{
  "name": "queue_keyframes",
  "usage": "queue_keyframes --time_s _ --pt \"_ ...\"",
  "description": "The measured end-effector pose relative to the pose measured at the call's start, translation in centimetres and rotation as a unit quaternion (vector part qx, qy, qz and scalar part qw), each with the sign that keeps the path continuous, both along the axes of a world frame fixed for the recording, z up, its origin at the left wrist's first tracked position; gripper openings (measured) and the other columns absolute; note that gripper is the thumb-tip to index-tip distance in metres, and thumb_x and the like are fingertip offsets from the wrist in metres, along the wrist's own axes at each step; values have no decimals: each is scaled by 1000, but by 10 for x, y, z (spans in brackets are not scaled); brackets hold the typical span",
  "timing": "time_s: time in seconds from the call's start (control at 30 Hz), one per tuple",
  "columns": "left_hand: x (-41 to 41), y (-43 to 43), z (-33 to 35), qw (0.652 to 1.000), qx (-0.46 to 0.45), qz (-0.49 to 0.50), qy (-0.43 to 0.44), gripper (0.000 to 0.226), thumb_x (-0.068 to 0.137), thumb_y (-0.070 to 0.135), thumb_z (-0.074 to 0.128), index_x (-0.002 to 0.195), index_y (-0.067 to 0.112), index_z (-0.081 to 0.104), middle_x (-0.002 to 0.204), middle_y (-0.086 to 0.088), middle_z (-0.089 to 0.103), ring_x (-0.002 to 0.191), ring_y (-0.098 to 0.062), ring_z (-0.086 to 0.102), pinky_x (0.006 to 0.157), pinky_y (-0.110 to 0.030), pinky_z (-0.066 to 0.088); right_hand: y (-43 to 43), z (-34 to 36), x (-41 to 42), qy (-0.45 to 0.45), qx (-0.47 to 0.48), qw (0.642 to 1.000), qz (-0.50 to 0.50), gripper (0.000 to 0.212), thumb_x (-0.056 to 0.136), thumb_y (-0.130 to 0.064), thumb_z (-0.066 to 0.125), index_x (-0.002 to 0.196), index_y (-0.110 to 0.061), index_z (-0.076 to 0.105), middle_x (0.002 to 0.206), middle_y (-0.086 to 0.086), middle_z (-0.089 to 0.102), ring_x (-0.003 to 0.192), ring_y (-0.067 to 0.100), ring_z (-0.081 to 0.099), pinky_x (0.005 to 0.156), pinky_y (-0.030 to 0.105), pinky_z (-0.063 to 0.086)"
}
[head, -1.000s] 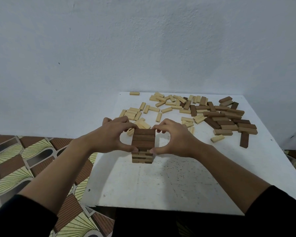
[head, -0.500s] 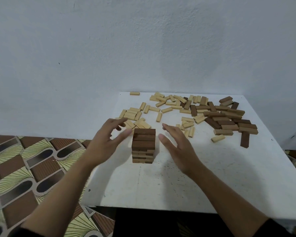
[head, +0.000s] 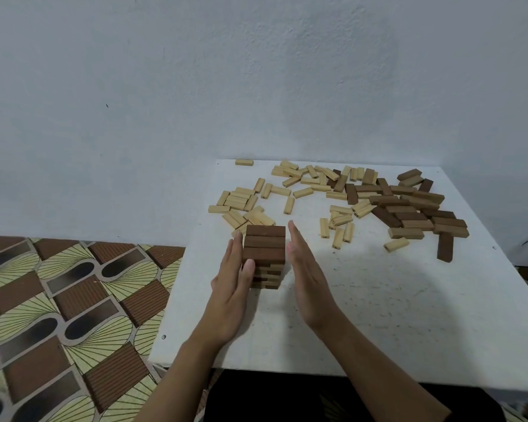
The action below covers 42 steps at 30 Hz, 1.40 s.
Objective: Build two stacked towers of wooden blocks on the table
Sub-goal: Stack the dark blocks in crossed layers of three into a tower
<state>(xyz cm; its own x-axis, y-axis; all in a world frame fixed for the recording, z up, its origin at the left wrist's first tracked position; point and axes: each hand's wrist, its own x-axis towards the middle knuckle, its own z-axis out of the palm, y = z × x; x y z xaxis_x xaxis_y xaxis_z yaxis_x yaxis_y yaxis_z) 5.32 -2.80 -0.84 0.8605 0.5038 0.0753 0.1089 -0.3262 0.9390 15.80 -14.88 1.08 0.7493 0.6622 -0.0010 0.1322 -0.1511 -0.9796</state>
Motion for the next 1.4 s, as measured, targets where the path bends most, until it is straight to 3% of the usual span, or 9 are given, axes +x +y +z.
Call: queue_keyframes --time_s 0.53,0.73,0.93,1.2,1.3,1.4 --pt "3 5 -2 999 27 -4 -18 57 107 49 29 161 38 14 164 21 23 152 1 17 126 -48 18 1 -8 -4 -31 -5 999 10 59 104 -53 21 160 -38 10 165 -23 15 151 -3 8 127 42 14" --pt "1 9 -4 999 40 -7 -8 56 106 53 27 160 44 13 164 23 23 152 0 17 125 -52 19 3 -8 -6 -19 1 1000 1 63 99 -66 23 158 -46 11 164 -25 17 151 -3 9 126 45 17" --pt "0 7 -1 999 37 -9 -11 56 107 48 28 160 40 14 164 22 24 151 1 19 126 -47 20 5 -8 -7 -24 -1 1000 -6 72 93 -77 21 157 -47 9 164 -24 16 152 -1 11 125 46 20" --pt "0 6 0 999 38 -5 -7 57 106 52 27 160 40 15 164 22 25 151 1 18 126 -47 19 6 -7 -7 -23 3 1000 -8 74 90 -81 20 156 -50 10 164 -22 18 152 1 13 125 47 22" --pt "-1 7 2 999 34 -9 -5 57 106 51 28 160 41 15 164 21 25 151 2 19 126 -41 18 5 -6 -7 -24 -1 1000 -7 71 92 -79 20 156 -49 9 164 -24 17 152 0 12 125 47 21" --pt "-3 8 6 1000 17 -14 2 56 106 52 29 159 41 15 164 21 23 148 9 20 122 -18 18 3 0 -7 -14 -2 1000 -7 71 95 -76 20 158 -44 11 164 -24 17 151 -4 12 126 38 21"
